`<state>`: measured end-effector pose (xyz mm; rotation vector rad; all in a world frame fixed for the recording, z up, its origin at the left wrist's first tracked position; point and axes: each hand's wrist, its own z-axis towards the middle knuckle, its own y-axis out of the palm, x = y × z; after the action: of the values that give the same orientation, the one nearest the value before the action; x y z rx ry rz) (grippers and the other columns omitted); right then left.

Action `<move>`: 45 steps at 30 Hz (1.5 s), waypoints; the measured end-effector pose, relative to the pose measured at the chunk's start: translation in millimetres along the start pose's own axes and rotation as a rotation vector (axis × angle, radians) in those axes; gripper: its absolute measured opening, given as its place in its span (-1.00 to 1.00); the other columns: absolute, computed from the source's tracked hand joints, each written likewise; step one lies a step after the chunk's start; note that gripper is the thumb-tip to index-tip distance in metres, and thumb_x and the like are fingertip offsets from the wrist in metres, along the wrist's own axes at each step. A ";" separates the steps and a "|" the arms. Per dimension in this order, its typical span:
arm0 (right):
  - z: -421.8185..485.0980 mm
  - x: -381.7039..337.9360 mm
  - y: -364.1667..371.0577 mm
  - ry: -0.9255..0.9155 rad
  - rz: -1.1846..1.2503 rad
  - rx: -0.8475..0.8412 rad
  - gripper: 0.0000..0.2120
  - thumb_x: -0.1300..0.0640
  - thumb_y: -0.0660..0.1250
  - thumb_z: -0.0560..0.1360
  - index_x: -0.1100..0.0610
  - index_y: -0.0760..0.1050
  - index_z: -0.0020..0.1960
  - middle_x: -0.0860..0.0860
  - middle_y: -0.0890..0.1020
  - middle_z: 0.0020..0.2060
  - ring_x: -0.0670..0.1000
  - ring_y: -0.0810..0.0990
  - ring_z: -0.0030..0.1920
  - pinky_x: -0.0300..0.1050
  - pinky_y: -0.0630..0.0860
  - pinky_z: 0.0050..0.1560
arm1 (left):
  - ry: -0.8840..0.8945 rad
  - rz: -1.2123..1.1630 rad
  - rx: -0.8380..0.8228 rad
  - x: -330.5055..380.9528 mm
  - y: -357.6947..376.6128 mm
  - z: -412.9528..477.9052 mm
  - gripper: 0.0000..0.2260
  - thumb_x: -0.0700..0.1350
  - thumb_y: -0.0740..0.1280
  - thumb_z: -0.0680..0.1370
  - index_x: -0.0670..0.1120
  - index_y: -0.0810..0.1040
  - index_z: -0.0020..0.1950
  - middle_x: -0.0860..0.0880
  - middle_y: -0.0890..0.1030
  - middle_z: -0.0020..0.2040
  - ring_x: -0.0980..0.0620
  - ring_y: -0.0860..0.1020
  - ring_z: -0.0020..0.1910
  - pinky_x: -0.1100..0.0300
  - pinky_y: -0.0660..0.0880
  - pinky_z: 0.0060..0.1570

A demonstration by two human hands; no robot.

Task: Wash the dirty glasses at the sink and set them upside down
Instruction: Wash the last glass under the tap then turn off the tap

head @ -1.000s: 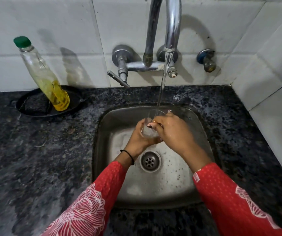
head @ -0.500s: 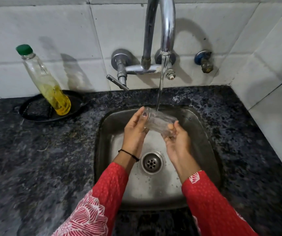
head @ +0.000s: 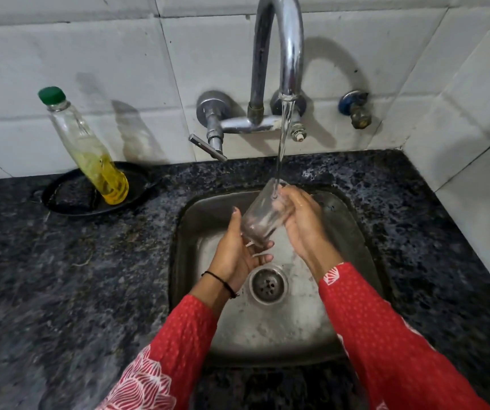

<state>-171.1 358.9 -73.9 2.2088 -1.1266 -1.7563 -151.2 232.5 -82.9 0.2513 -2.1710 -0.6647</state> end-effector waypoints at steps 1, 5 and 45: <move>0.3 -1.8 2.0 -0.054 -0.120 -0.051 -0.85 0.26 0.41 0.41 0.07 0.54 -0.29 -0.06 0.61 -0.39 -0.09 0.56 -0.31 -0.19 0.52 -0.19 | -0.032 -0.037 0.019 -0.9 -0.7 3.3 -0.47 0.27 0.02 0.58 -0.12 0.48 0.21 -0.08 0.54 -0.19 0.01 0.49 -0.33 0.20 0.48 -0.45; -1.3 -10.1 4.5 -0.145 -0.378 -0.210 -0.65 0.22 0.51 0.30 0.02 0.52 0.03 0.07 0.62 0.01 0.03 0.59 0.02 -0.04 0.55 0.07 | -0.069 -0.212 0.068 5.1 -0.5 16.9 -0.47 0.17 -0.05 0.63 -0.21 0.45 0.25 -0.18 0.60 -0.09 -0.07 0.56 -0.25 0.13 0.61 -0.32; -112.0 -4.4 -12.7 0.544 -0.475 -0.317 -0.72 -0.05 0.29 0.43 0.12 0.56 -0.01 0.14 0.64 -0.16 0.08 0.62 -0.20 -0.03 0.56 -0.05 | 0.303 0.720 0.238 -34.3 -27.1 -32.0 -0.57 -0.37 0.19 0.56 -0.06 0.57 -0.45 0.14 0.52 -0.57 0.30 0.45 -0.50 0.32 0.44 -0.31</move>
<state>-67.1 331.2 -40.0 2.6266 -0.2075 -1.1948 -106.1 211.2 -103.9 -0.2879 -1.8567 0.0411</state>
